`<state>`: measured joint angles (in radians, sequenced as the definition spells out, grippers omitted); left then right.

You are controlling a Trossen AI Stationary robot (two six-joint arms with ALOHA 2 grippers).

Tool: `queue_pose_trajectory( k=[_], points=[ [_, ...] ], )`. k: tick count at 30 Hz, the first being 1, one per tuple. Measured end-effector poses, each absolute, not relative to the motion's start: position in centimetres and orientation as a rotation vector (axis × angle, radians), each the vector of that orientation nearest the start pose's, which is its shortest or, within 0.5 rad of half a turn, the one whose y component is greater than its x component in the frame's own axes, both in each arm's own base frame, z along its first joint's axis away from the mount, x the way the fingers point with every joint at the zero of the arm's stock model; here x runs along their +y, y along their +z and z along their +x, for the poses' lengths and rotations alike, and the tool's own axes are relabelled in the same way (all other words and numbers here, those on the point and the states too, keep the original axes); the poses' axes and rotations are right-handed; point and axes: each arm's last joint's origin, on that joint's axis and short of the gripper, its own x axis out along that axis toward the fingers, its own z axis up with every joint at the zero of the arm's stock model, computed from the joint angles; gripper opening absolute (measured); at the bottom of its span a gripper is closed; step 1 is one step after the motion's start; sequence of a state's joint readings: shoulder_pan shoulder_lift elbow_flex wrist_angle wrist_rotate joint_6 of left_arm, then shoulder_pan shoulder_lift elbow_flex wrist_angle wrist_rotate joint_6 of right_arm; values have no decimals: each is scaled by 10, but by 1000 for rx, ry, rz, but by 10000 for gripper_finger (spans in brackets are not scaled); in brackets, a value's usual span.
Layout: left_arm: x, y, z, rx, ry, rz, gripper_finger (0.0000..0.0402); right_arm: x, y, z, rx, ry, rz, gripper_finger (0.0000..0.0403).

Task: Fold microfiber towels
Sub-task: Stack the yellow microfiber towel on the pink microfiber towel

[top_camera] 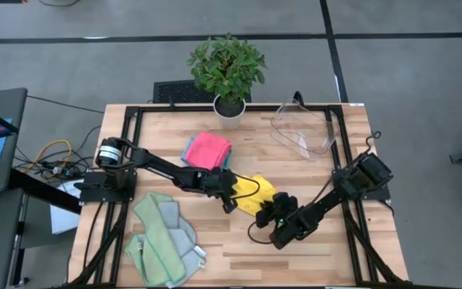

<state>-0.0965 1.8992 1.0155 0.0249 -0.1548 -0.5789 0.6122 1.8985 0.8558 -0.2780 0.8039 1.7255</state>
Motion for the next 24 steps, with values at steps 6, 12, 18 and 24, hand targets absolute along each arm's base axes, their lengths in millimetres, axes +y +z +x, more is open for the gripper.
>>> queue_pose_trajectory(
  k=[6, 12, 18, 24],
  points=[
    [-28, 132, 370, 794, 210, -518, 0, 152, 146, 249, 556, -756, 793, 121],
    [-26, 178, 378, 709, 18, -651, 1, 139, 201, 219, 564, -696, 846, 178],
    [-26, 216, 357, 749, -28, -621, 31, 118, 220, 202, 806, -657, 888, 254],
    [-21, 221, 352, 744, 75, -672, 95, 110, 203, 205, 930, -808, 956, 263]
  ],
)
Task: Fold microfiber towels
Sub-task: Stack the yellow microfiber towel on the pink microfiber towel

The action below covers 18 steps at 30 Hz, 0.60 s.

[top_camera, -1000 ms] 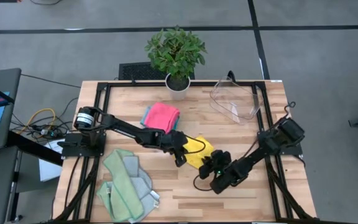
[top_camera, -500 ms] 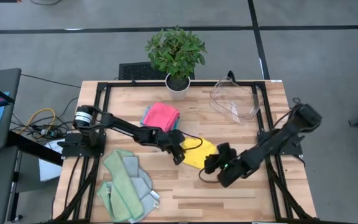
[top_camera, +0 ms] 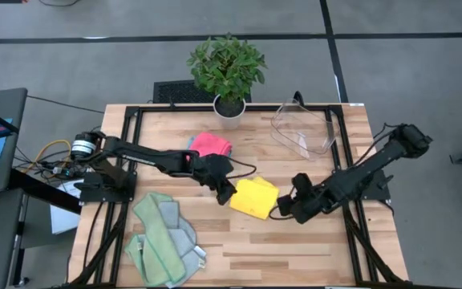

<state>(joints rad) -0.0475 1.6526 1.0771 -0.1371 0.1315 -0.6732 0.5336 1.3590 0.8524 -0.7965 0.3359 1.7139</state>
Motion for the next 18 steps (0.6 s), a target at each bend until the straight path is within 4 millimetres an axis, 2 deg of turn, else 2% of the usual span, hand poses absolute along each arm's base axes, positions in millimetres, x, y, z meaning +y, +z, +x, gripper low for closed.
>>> queue_pose_trajectory(
  k=[9, 13, 16, 18],
  points=[
    [-13, 176, 367, 824, 231, -754, 242, 104, 164, 241, 890, -934, 1002, 263],
    [-7, 164, 373, 800, 270, -818, 274, 102, 149, 255, 864, -939, 1043, 263],
    [-6, 165, 376, 780, 237, -845, 282, 103, 141, 266, 835, -915, 1086, 263],
    [-8, 165, 376, 771, 276, -831, 283, 104, 134, 271, 832, -908, 1113, 263]
  ],
)
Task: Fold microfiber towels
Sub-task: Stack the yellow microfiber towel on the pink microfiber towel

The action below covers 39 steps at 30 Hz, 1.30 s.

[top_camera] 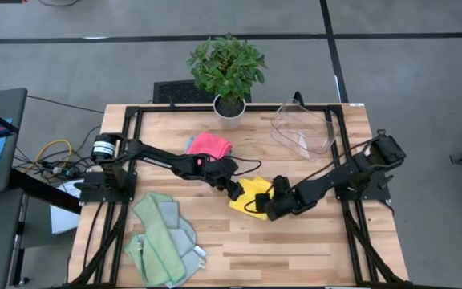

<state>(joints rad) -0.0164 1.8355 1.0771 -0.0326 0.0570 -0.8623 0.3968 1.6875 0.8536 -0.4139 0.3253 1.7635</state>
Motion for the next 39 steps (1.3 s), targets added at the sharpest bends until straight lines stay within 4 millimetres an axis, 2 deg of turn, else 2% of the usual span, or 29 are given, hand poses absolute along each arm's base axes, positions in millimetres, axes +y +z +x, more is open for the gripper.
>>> queue_pose_trajectory(
  k=[3, 8, 15, 20, 25, 33, 36, 39],
  points=[
    [-8, 161, 373, 796, 341, -806, 283, 105, 128, 273, 838, -920, 1123, 263],
    [-7, 148, 369, 857, 403, -813, 284, 108, 128, 271, 830, -923, 1121, 263],
    [-11, 121, 391, 792, 312, -932, 283, 105, 127, 273, 841, -940, 1136, 261],
    [-11, 118, 392, 785, 315, -952, 276, 103, 126, 273, 838, -953, 1135, 244],
    [-14, 116, 391, 796, 329, -958, 222, 100, 125, 272, 859, -956, 1114, 181],
    [-19, 114, 391, 786, 341, -958, 87, 99, 124, 276, 875, -875, 1044, 29],
    [-21, 114, 392, 780, 322, -995, 39, 100, 125, 280, 862, -836, 1048, 18],
    [-24, 119, 397, 788, 270, -1027, 10, 100, 125, 280, 863, -837, 1047, 34]
  ],
)
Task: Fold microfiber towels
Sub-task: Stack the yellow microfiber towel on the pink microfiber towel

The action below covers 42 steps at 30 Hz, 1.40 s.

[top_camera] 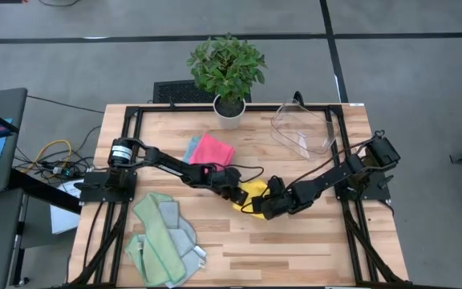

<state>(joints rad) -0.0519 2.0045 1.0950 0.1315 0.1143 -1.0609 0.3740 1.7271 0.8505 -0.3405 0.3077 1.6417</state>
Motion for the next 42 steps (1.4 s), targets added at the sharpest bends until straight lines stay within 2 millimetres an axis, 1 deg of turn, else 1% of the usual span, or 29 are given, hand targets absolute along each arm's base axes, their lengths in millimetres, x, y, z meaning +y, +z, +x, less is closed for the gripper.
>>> queue_pose_trajectory(
  k=[2, 7, 10, 12, 14, 18, 21, 24, 30, 32, 34, 36, 38, 40, 42],
  points=[
    [-25, 124, 401, 779, 242, -1037, 11, 101, 126, 279, 863, -834, 1047, 38],
    [-27, 142, 405, 780, 234, -1033, 11, 108, 128, 276, 866, -812, 1040, 18],
    [-29, 145, 405, 806, 241, -1023, 7, 114, 129, 274, 870, -802, 1044, 18],
    [-31, 149, 406, 815, 232, -1014, 7, 118, 133, 276, 868, -794, 1050, 20],
    [-32, 160, 407, 809, 219, -998, 7, 121, 139, 281, 866, -766, 1037, 24],
    [-28, 189, 397, 823, 246, -925, 7, 116, 157, 296, 823, -748, 973, 22],
    [-20, 215, 383, 803, 288, -868, 7, 105, 174, 312, 783, -729, 922, 22],
    [-7, 238, 362, 823, 370, -794, 7, 88, 192, 328, 750, -708, 877, 28],
    [23, 273, 317, 840, 597, -626, 7, 36, 224, 356, 660, -695, 801, 26],
    [33, 278, 304, 865, 670, -567, 7, 18, 232, 363, 621, -681, 804, 27],
    [43, 281, 297, 871, 726, -535, 9, 0, 238, 368, 579, -673, 810, 30],
    [52, 279, 293, 888, 757, -516, 10, -14, 240, 373, 538, -662, 828, 31],
    [60, 274, 291, 906, 772, -515, 10, -24, 240, 374, 536, -654, 838, 31],
    [67, 269, 287, 931, 783, -500, 10, -29, 231, 382, 528, -645, 851, 29],
    [73, 263, 284, 955, 792, -506, 11, -31, 216, 388, 568, -616, 871, 30]
  ],
)
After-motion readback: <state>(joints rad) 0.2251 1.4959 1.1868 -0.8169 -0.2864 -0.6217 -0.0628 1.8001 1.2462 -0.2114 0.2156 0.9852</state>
